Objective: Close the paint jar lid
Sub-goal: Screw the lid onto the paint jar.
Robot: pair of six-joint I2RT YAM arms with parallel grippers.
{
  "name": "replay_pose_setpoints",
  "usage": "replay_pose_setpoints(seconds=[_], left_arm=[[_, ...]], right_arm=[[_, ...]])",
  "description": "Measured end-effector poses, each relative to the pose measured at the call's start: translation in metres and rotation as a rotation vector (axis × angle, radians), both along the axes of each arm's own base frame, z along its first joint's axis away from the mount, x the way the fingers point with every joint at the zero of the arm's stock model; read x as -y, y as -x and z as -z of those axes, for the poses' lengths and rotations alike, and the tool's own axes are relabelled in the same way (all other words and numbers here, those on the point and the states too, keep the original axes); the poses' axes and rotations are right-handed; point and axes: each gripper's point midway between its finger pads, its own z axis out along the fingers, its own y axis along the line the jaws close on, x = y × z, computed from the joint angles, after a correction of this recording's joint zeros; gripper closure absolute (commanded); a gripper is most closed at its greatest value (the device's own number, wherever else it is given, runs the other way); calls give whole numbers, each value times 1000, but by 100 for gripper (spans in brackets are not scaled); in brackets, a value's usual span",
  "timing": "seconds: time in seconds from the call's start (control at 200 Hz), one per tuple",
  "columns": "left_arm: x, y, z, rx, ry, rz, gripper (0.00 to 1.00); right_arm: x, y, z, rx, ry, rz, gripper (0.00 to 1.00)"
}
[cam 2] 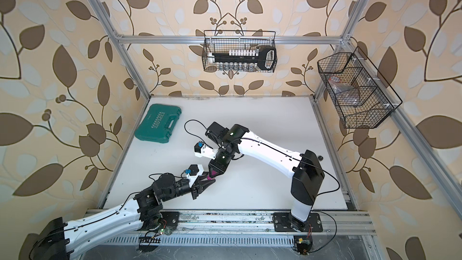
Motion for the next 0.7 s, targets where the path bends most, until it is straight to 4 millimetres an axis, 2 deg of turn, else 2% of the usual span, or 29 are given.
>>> replay_pose_setpoints(seconds=[0.12,0.21,0.265,0.32,0.375,0.475,0.605,0.7], left_arm=[[-2,-1,6,-9,-19,-11,90],[-3,-1,7,-11,-23,-13,90],[-3,0,7,-10,-21,-13,90],[-3,-1,5,-5,-17,-13,90],[-2,-1,-4,19,12,-14,90],[-1,-1,-15,48,46,-5,90],[0,-2,-24,72,77,-8,90],[1,-3,-28,81,89,-10,90]], right_arm=[[-2,-1,7,-47,28,80,77],[-3,-1,7,-70,39,125,72],[-3,-1,8,-82,44,148,64],[-3,-1,8,-94,49,171,61],[-6,0,9,-101,47,176,52],[-9,-1,8,-98,42,189,43],[-3,-7,-3,-81,27,216,35],[10,-12,-24,-59,0,237,31]])
